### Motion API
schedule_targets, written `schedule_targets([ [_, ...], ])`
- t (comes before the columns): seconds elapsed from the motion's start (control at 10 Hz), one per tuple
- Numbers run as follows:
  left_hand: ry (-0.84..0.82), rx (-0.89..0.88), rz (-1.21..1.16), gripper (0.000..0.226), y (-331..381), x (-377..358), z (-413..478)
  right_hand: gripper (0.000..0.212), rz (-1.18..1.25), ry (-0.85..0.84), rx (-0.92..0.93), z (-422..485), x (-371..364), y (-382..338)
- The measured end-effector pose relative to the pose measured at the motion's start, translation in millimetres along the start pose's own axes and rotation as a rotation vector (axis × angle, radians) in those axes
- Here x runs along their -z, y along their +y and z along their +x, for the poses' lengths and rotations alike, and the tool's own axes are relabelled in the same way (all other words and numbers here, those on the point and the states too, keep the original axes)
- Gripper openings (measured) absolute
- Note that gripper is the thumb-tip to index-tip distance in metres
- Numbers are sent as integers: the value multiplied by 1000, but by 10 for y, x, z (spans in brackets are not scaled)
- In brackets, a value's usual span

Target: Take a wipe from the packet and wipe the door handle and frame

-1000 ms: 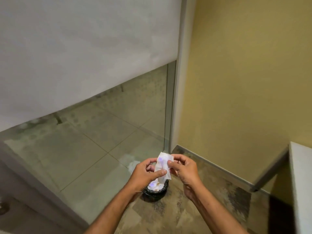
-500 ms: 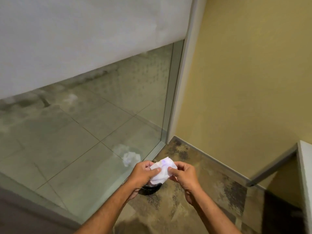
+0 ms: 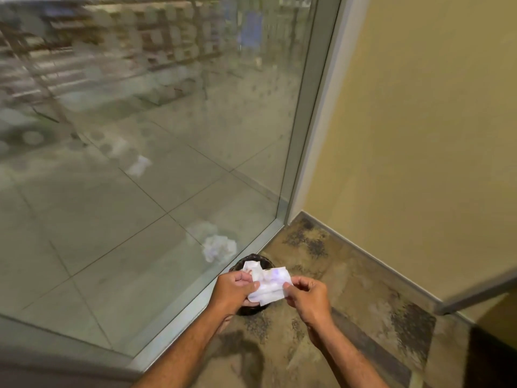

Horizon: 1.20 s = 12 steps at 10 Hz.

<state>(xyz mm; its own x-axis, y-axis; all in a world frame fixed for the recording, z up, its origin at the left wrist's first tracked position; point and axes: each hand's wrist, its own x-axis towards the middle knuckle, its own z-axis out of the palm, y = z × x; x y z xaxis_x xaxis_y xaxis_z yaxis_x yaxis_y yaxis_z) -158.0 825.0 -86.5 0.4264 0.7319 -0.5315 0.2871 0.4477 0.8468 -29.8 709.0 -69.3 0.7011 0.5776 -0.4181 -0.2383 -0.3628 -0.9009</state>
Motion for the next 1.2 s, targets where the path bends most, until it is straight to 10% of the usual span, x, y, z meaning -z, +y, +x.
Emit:
schedule_targets([
  [0.9,237,-335,215,7,-1187,106,1828,17,-558,212,325,1428,-749,1230],
  [1.2,103,-277,309,52,-1662,74,2404,40,-423,241,217,2025,-772,1685],
])
